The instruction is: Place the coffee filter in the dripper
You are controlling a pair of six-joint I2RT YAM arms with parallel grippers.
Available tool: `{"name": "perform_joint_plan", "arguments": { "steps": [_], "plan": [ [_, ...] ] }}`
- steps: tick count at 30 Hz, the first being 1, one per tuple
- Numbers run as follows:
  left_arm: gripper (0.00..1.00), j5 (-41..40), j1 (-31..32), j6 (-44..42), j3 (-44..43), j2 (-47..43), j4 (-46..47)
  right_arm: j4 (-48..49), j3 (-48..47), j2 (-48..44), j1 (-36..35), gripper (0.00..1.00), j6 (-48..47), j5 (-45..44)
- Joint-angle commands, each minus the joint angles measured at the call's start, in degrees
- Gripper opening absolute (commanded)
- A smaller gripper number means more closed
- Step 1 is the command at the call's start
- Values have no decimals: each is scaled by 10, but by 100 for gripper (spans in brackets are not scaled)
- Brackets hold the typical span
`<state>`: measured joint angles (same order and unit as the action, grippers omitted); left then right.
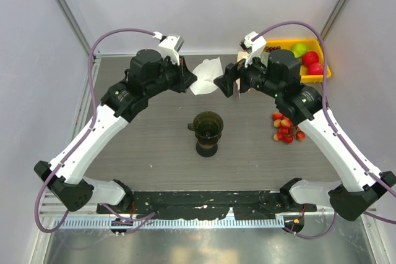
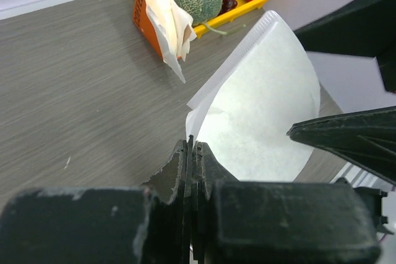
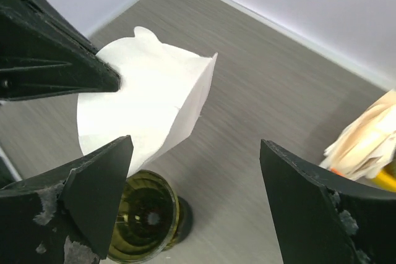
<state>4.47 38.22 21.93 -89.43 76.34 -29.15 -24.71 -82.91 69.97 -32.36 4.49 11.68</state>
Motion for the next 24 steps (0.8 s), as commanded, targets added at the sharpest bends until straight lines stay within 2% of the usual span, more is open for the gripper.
{"name": "perform_joint_plan", "arguments": {
  "steps": [1, 6, 9, 18, 20, 21, 22, 23, 24],
  "plan": [
    [0, 11, 11, -81, -6, 1, -2, -42, -59, -4, -23, 90, -172, -3],
    [0, 29, 20, -135, -14, 7, -17, -84, -88, 6, -59, 89, -235, -19],
    [0, 43, 28, -167, -15, 7, -20, -84, -88, 7, -74, 85, -251, -33],
    [0, 56, 45, -238, -3, -16, -11, -88, -83, 27, -77, 79, -289, -71],
    [0, 59, 48, -247, 0, -22, -10, -88, -83, 29, -77, 66, -284, -72],
    [0, 52, 48, -247, 1, -23, -8, -87, -83, 31, -77, 56, -279, -69],
    [0, 44, 48, -244, 3, -24, -6, -87, -83, 31, -77, 52, -272, -68],
    [0, 38, 48, -239, 5, -27, 0, -90, -84, 31, -77, 41, -268, -62],
    [0, 33, 48, -235, 8, -29, 3, -91, -84, 32, -79, 36, -259, -59]
  ]
}}
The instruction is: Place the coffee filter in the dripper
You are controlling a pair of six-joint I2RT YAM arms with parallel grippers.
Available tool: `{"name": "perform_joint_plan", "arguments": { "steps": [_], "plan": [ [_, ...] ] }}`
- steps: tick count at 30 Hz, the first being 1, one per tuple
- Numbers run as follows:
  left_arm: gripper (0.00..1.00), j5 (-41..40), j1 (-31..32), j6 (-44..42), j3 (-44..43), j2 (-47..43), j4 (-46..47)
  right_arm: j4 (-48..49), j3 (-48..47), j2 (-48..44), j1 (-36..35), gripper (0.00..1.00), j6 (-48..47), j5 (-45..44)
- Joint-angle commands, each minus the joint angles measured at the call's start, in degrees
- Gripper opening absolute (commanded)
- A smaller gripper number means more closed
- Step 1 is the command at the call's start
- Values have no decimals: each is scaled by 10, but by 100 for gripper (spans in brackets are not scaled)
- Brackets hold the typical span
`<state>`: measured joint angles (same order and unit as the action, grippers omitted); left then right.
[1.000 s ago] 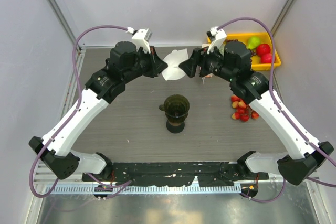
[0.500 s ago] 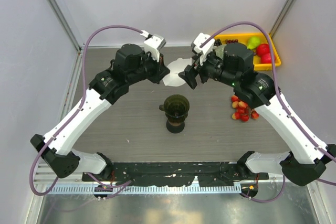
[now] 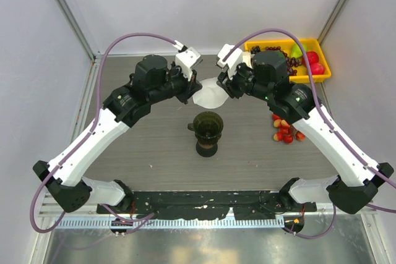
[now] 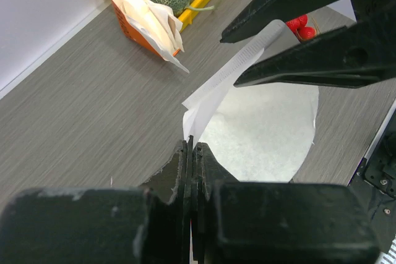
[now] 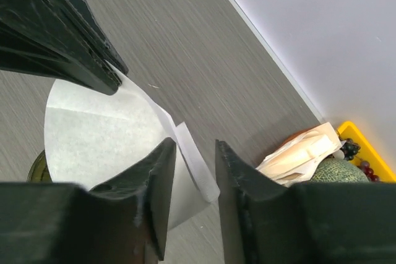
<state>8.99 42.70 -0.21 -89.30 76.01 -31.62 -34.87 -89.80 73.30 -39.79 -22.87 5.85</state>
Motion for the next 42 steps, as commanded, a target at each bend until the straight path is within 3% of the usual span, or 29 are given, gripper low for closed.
{"name": "perform_joint_plan", "arguments": {
  "steps": [1, 3, 8, 14, 18, 23, 33, 36, 38, 39, 42],
  "plan": [
    [0, -18, 3, -6, 10, -29, 37, 16, -13, -3, -6, 25, 20, 3],
    [12, -35, 4, 23, 11, -31, 50, 29, -8, -7, -15, 6, 36, 2],
    [56, -121, 2, 113, -10, -23, 55, 88, 5, -24, -43, 5, 79, -78],
    [64, -195, 1, 160, -10, -17, 54, 126, 5, -25, -56, 5, 148, -151],
    [66, -155, -22, 197, -4, -15, 59, 138, 17, -24, -58, 5, 144, -158],
    [60, -76, -34, 221, 9, -11, 83, 141, 23, -24, -63, 5, 143, -141],
    [43, -58, -29, 229, 11, 3, 94, 144, 4, -10, -71, 5, 158, -144],
    [25, -59, -27, 229, 11, 5, 96, 144, 2, -7, -73, 5, 159, -145],
    [6, -71, -27, 231, 11, 5, 94, 145, 2, -5, -74, 5, 158, -151],
    [1, -74, -26, 230, 12, 5, 92, 146, 3, -5, -74, 5, 157, -152],
    [0, -79, -27, 231, 14, 2, 90, 147, 7, -5, -74, 5, 154, -164]
  ]
}}
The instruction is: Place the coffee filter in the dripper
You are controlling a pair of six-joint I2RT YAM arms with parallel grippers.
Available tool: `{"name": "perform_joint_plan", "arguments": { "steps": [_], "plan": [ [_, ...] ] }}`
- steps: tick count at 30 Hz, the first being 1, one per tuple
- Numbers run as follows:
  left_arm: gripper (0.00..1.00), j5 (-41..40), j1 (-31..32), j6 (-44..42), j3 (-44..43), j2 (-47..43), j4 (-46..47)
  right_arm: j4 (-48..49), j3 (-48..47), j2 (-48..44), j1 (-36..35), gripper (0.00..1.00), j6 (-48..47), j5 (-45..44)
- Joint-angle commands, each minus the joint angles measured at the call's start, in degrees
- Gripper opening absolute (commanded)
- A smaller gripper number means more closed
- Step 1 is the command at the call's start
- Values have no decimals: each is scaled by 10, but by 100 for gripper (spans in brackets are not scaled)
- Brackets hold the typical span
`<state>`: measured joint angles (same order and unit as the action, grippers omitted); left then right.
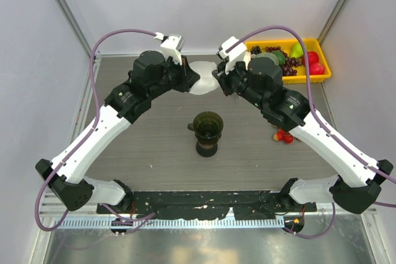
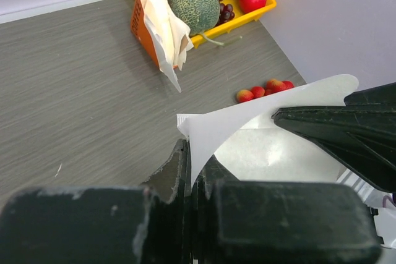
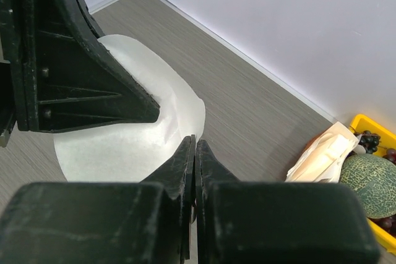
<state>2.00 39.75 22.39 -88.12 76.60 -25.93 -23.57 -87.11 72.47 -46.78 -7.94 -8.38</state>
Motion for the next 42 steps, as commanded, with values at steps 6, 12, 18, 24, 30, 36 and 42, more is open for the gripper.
{"name": "perform_joint_plan", "arguments": {
  "steps": [6, 12, 18, 24, 30, 36, 42],
  "plan": [
    [0, -31, 3, 12, -1, -5, 27, 22, -14, 1, -4, 67, 12, 37],
    [0, -26, 8, 15, -7, -3, 26, 24, -3, 9, -1, 70, 19, 30],
    [0, -34, 20, 2, -14, -3, 26, 25, -3, 26, 0, 63, 36, 28],
    [0, -36, 20, -1, -18, -7, 26, 27, 3, 29, 2, 56, 37, 14],
    [0, -41, 24, -4, -28, -6, 23, 28, 9, 35, 5, 36, 44, 2],
    [0, -45, 29, -7, -38, -3, 20, 28, 8, 42, 9, 26, 45, -12],
    [0, -51, 30, -12, -33, -6, 19, 30, 8, 41, 20, 5, 51, -26]
  ]
}}
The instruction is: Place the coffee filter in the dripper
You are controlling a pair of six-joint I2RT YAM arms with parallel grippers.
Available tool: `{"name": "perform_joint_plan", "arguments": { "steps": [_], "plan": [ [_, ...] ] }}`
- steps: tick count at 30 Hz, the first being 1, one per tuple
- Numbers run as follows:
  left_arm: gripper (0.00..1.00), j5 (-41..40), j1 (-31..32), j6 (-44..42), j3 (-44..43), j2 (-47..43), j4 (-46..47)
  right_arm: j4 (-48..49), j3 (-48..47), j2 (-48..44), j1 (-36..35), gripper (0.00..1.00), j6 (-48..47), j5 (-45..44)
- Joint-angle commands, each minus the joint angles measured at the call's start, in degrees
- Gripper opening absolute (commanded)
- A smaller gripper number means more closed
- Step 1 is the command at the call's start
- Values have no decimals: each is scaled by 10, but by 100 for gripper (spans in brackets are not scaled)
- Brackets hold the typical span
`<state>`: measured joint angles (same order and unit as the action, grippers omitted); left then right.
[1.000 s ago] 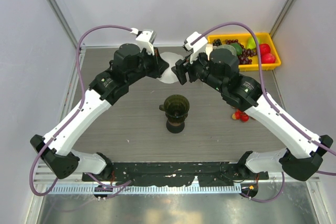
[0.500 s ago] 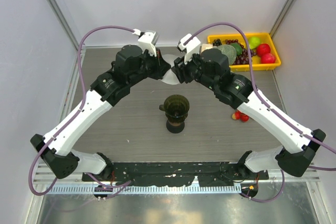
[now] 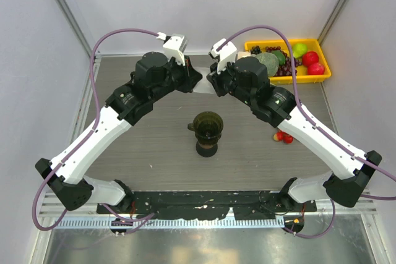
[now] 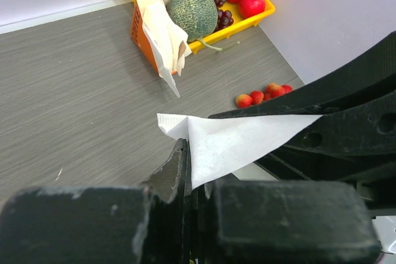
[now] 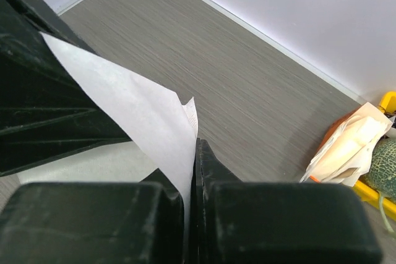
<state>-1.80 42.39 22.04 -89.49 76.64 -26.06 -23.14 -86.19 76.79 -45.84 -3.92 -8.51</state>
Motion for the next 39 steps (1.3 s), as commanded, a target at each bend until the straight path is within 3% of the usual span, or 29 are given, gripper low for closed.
{"name": "perform_joint_plan", "arguments": {
  "steps": [1, 2, 5, 10, 20, 33, 39],
  "plan": [
    [0, -15, 2, -9, -18, -5, 20, 26, -5, -2, 10, 5, 12, -18],
    [1, -18, 3, -9, -17, -5, 20, 25, -7, -2, 11, 5, 15, -14],
    [23, -34, 8, -13, -19, 1, 20, 21, -20, -2, 10, 5, 28, 2],
    [38, -78, 26, -27, -37, 22, 19, 15, -30, 6, 9, 5, 60, 14],
    [40, -208, 44, -47, -58, 45, 11, 7, -35, 6, 9, 5, 101, -2],
    [43, -228, 63, -62, -56, 60, 16, 5, -40, 9, 9, 5, 131, -26],
    [38, -247, 66, -76, -44, 59, 23, 4, -39, 7, 10, 5, 132, -37]
  ]
}}
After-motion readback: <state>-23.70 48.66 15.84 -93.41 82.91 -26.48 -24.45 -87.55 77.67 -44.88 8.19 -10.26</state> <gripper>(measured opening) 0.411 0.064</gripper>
